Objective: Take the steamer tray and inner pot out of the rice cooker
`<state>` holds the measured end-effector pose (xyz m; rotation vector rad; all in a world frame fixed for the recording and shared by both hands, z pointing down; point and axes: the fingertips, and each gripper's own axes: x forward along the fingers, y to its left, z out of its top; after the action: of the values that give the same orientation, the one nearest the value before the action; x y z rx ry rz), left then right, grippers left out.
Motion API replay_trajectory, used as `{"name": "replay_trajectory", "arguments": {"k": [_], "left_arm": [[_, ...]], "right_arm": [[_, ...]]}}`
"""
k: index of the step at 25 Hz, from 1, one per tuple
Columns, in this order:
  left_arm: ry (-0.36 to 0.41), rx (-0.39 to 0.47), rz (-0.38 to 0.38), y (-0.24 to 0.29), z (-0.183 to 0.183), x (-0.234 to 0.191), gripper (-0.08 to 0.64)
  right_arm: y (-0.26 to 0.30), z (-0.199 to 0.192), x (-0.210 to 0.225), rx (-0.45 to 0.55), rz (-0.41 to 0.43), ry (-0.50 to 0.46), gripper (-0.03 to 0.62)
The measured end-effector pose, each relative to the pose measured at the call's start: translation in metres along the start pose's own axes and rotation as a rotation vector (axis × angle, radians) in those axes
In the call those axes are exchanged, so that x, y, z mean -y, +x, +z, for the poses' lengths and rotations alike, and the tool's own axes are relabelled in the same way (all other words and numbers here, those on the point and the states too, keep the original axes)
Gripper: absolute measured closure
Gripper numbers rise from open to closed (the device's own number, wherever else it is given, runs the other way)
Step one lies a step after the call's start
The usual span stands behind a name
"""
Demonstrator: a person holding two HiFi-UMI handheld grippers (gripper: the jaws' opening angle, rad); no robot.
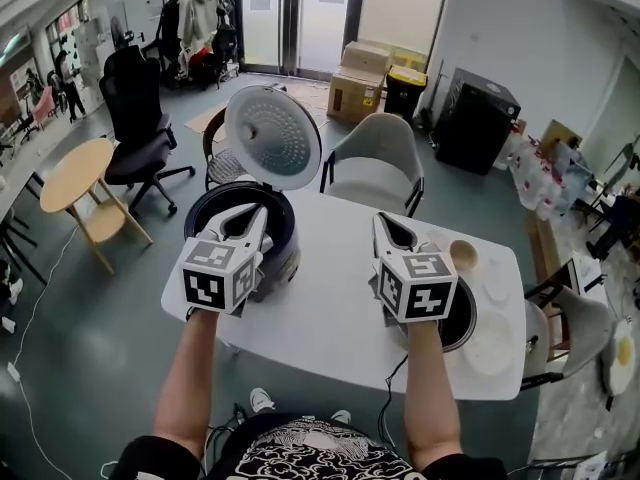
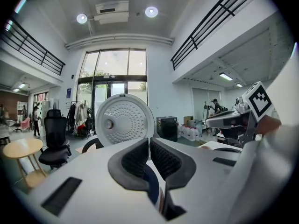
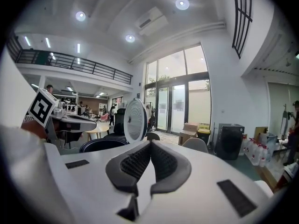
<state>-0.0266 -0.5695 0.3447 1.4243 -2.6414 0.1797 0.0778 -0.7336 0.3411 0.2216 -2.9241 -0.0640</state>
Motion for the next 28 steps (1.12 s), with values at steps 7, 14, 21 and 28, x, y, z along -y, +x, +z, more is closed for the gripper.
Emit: {"name": "replay_trajectory", "arguments": {"k": [7, 14, 21, 28], "left_arm": [[0.021, -0.003, 0.027, -0.003, -0.003, -0.007, 0.546], [0.021, 0.000, 0.022, -0.001, -0.003, -0.005, 0.546], [0.004, 0.008, 0.022, 0.002, -0.005, -0.002, 0.548], [-0.001, -0.004, 0.019, 0.007, -0.010, -0.002, 0.548]], "right_arm": [[0.002, 0.000, -0.004, 0.034, -0.004, -0.011, 0.578], [-0.004, -0.002, 0.001, 0.069, -0.020, 0.014, 0.578], [-0.009, -0.009, 0.009, 0.072, -0.033, 0.017, 0.578], [-0.006, -0.012, 0.011, 0.070, -0.028, 0.023, 0.578]]}}
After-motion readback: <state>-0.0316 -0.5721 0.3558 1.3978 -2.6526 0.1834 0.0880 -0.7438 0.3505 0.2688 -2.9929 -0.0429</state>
